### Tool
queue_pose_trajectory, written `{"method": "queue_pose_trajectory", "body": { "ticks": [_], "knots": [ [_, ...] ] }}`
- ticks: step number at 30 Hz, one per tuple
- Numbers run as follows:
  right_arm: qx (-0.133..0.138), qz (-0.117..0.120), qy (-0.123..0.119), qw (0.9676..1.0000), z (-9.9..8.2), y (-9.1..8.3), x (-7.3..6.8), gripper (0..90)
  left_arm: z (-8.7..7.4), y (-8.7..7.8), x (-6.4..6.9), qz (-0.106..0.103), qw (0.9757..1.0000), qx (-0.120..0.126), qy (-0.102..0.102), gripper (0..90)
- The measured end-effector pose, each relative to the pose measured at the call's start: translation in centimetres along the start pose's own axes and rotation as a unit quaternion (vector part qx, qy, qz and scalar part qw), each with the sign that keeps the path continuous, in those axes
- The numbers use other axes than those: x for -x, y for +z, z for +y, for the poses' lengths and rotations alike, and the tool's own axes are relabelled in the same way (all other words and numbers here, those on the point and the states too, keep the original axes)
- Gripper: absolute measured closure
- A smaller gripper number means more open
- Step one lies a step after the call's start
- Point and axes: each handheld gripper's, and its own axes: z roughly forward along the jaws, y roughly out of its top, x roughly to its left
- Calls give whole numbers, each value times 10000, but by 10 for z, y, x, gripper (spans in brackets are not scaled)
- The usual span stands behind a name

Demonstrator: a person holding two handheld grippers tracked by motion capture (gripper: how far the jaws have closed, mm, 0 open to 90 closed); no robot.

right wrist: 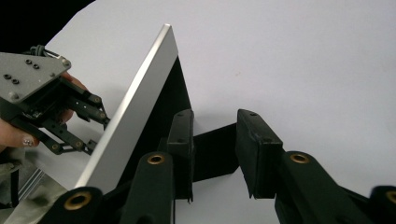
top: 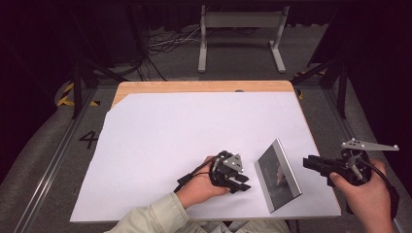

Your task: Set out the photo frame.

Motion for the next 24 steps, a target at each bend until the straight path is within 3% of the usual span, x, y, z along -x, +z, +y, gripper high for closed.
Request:
{"method": "queue_pose_trajectory", "body": {
  "ticks": [6, 9, 13, 17, 24],
  "knots": [
    [-100, 136, 123, 9998, 11, 4, -4, 669, -14, -22, -8, 250, 9994, 101, -223, 661],
    [-166, 192, 170, 9995, 17, 5, -6, 666, -28, -39, -15, 462, 9978, 133, -454, 644],
    [-236, 241, 204, 9992, 23, 6, -10, 663, -37, -47, -18, 584, 9964, 194, -586, 628],
    [-313, 305, 347, 9984, 30, 8, -16, 647, -49, -63, -21, 881, 9933, 231, -710, 612],
    [-500, 333, 446, 9972, 36, 11, -25, 633, -63, -83, -27, 1078, 9892, 375, -918, 598]
  ]
}}
